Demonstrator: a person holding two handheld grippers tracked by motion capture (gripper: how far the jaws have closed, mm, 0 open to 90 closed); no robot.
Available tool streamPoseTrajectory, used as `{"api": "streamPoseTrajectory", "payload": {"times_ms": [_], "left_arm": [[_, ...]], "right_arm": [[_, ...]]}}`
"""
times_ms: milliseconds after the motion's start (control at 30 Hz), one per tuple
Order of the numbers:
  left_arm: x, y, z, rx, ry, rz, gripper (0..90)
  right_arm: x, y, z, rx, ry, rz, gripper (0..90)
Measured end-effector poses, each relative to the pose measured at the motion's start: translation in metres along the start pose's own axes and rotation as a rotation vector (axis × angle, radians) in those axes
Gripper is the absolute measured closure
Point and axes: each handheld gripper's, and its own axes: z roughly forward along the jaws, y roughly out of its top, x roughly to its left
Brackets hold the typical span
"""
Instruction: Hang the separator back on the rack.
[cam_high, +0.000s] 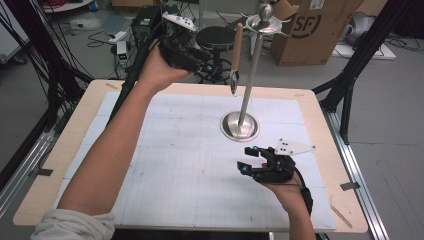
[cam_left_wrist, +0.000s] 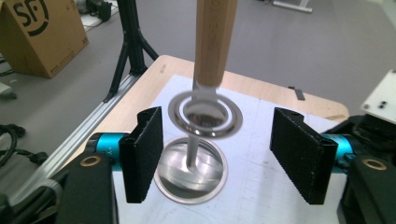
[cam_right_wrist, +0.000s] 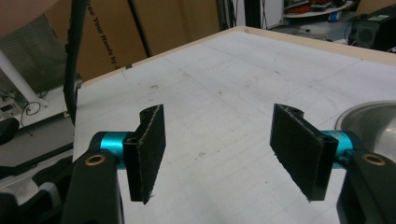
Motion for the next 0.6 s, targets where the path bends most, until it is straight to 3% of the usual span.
{"api": "streamPoseTrajectory", "payload": {"times_ms": [267,367,600], "left_arm": [[-0.006,-0.035,-0.035,-0.026,0.032,-0.038,28.7],[-0.01,-0.046,-0.04,-0.035,0.042,-0.056,22.8],[-0.019,-0.07,-0.049,-0.055,0.034,-0.068,19.3]], "right_arm": [[-0.004,-0.001,-0.001,-0.001,-0.024,0.009,34.4],[-0.003,0.0,0.0,-0.005,-0.024,0.004,34.4],[-0.004,0.0,0.001,-0.003,-0.023,-0.003,34.4]]}}
